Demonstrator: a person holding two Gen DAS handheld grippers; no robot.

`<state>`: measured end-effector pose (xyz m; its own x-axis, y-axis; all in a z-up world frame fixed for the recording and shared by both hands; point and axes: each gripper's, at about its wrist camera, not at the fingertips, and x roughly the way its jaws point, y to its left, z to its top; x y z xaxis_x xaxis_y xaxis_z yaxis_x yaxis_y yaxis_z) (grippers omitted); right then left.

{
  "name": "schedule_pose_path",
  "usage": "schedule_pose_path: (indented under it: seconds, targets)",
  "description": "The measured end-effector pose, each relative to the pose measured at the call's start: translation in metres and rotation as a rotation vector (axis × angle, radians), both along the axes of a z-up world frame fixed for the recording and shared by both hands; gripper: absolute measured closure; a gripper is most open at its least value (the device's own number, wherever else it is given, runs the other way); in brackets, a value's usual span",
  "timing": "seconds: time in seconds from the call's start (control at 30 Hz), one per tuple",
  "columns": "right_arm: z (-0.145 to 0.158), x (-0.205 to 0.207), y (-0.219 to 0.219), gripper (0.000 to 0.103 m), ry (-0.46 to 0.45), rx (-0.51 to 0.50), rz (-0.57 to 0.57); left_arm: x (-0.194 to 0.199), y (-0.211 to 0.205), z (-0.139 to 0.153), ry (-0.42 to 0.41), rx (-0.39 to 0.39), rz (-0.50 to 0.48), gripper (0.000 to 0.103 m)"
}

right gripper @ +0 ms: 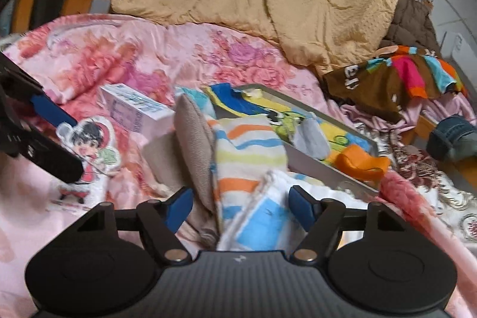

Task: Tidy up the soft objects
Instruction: 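Grasp cartoon-figure plush with left tool while right tool grasps striped sock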

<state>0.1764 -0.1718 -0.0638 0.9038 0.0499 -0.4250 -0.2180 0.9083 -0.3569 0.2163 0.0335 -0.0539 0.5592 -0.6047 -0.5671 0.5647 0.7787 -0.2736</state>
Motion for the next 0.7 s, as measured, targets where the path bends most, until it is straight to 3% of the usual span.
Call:
schedule_pose_path:
  seconds: [0.37, 0.7]
  targets:
    - [-0.008, 0.005, 0.002, 0.037, -0.078, -0.143, -0.135, 0.005, 0.007, 0.005, 0.048, -0.154, 0.026, 0.011]
    - [-0.014, 0.001, 0.014, 0.037, -0.105, -0.194, -0.053, 0.028, 0.003, -0.007, 0.145, -0.301, 0.128, 0.011]
